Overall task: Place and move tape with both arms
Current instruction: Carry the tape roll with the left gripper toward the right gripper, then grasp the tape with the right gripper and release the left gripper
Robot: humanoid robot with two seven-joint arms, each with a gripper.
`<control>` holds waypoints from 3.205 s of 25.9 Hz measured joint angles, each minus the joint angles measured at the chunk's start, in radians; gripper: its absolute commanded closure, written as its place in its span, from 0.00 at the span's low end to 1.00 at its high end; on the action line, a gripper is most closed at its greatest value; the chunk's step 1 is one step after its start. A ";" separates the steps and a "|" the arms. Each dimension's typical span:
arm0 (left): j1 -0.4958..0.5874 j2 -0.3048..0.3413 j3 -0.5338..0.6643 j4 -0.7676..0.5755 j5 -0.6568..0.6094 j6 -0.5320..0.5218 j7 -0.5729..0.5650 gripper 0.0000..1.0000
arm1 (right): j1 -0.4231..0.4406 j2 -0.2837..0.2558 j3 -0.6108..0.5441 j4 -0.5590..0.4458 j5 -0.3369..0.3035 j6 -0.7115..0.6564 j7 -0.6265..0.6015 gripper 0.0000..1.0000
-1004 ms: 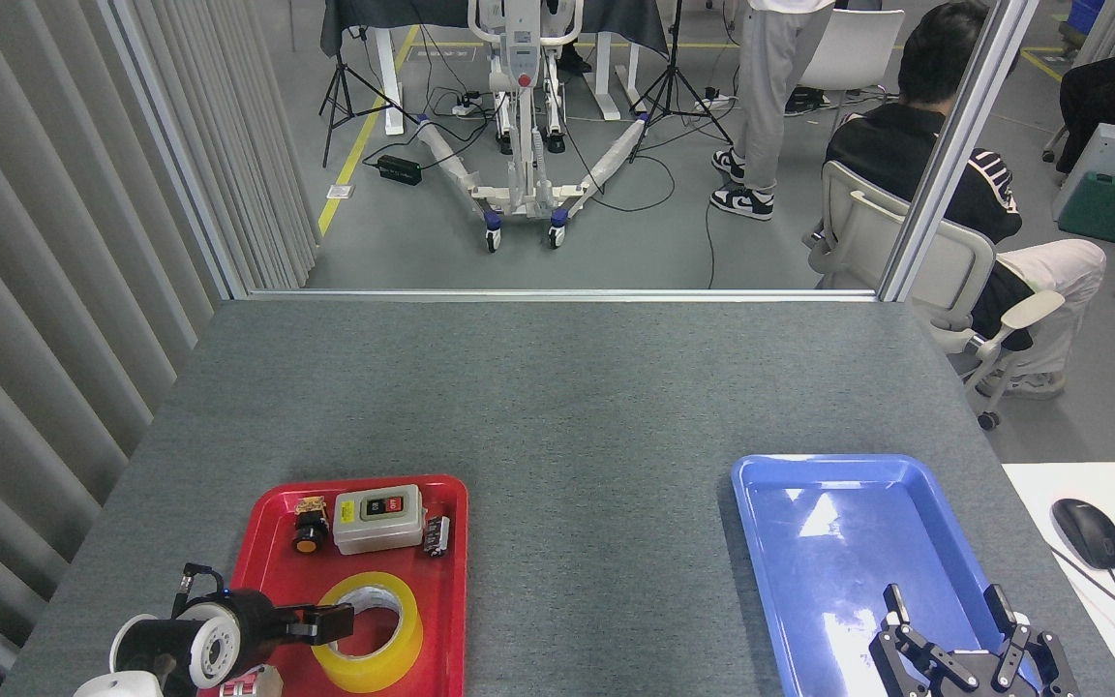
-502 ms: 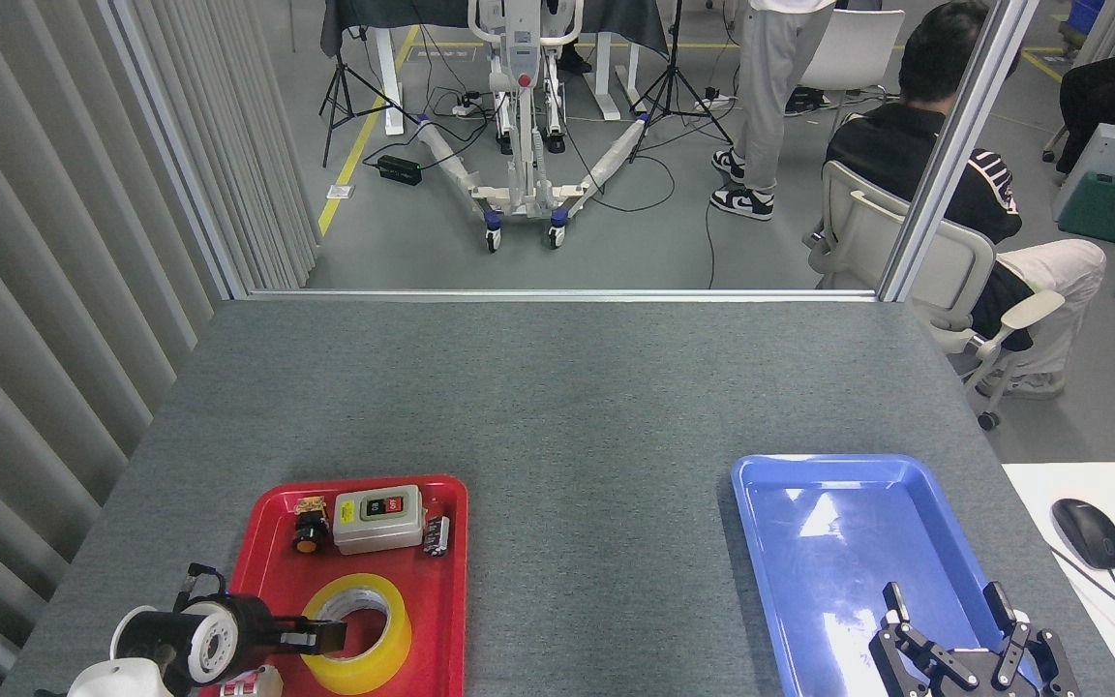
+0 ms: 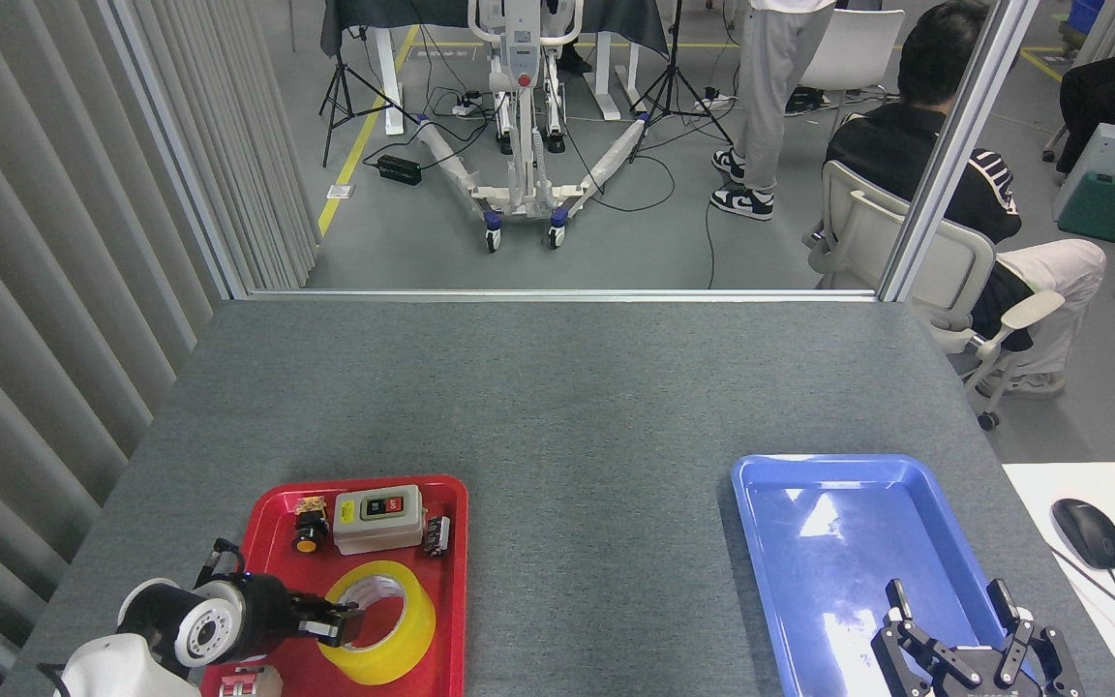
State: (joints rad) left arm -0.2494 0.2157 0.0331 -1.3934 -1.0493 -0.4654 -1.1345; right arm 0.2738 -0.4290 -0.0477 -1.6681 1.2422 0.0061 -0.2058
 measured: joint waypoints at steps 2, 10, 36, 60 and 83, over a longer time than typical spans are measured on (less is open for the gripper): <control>-0.012 0.003 0.005 -0.008 0.068 -0.087 0.006 1.00 | 0.000 0.001 0.000 -0.001 0.001 0.001 0.000 0.00; -0.051 0.019 -0.031 0.047 0.534 -0.304 0.059 1.00 | 0.002 0.002 -0.001 -0.020 0.030 0.002 -0.005 0.00; -0.125 -0.193 -0.530 0.530 1.339 -0.320 0.050 1.00 | 0.120 0.059 -0.134 -0.113 -0.071 -0.785 -0.041 0.00; -0.162 -0.274 -0.582 0.573 1.306 -0.320 0.053 1.00 | 0.047 0.159 0.217 -0.126 0.113 -0.792 -0.007 0.19; -0.177 -0.216 -0.499 0.559 1.314 -0.320 0.076 0.00 | 0.108 0.132 0.062 -0.126 0.095 -0.793 -0.136 1.00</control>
State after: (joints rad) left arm -0.4259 -0.0006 -0.4658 -0.8340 0.2644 -0.7851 -1.0586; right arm 0.3820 -0.2966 0.0145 -1.7946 1.3373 -0.7865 -0.3420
